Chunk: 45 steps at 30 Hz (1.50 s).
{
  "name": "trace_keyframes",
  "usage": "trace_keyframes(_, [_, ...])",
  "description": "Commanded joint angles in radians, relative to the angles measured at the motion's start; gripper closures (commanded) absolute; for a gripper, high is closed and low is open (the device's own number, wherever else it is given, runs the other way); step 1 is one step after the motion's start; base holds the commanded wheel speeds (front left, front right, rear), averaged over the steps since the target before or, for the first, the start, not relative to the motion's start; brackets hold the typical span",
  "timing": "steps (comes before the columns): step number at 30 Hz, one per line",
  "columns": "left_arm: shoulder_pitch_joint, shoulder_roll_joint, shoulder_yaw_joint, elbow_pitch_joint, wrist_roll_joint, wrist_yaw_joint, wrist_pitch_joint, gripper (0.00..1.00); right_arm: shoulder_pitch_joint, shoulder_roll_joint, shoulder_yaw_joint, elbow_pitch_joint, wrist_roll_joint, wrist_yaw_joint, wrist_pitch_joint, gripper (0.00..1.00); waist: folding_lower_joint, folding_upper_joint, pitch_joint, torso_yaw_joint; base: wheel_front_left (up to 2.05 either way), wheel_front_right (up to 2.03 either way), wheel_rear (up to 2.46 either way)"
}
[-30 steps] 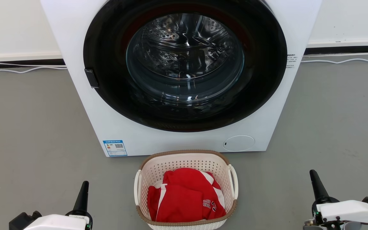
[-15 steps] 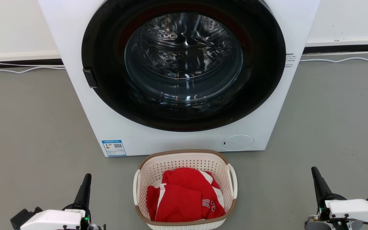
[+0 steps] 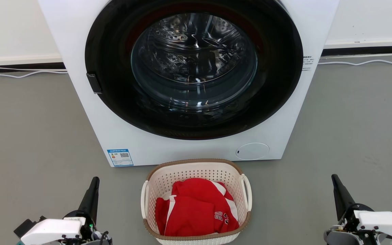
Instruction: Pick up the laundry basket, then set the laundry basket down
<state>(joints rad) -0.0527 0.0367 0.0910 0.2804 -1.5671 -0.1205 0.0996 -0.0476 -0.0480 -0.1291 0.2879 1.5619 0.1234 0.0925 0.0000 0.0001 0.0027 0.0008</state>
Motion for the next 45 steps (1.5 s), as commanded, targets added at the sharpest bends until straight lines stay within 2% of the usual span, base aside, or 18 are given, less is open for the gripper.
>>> trace_keyframes(1, [-0.055,0.014,0.023,-0.035,-0.041,-0.01,0.014,1.0,-0.06,-0.002,0.015,-0.043,0.046,0.007,0.021,1.0,0.0,-0.0001,0.0,-0.001,0.0,0.0,0.0])
trace_keyframes(45, [-0.055,0.013,0.023,-0.035,-0.041,-0.01,0.014,1.0,-0.06,-0.002,0.015,-0.043,0.047,0.007,0.021,1.0,0.0,-0.0001,0.0,-0.001,0.0,0.0,0.0])
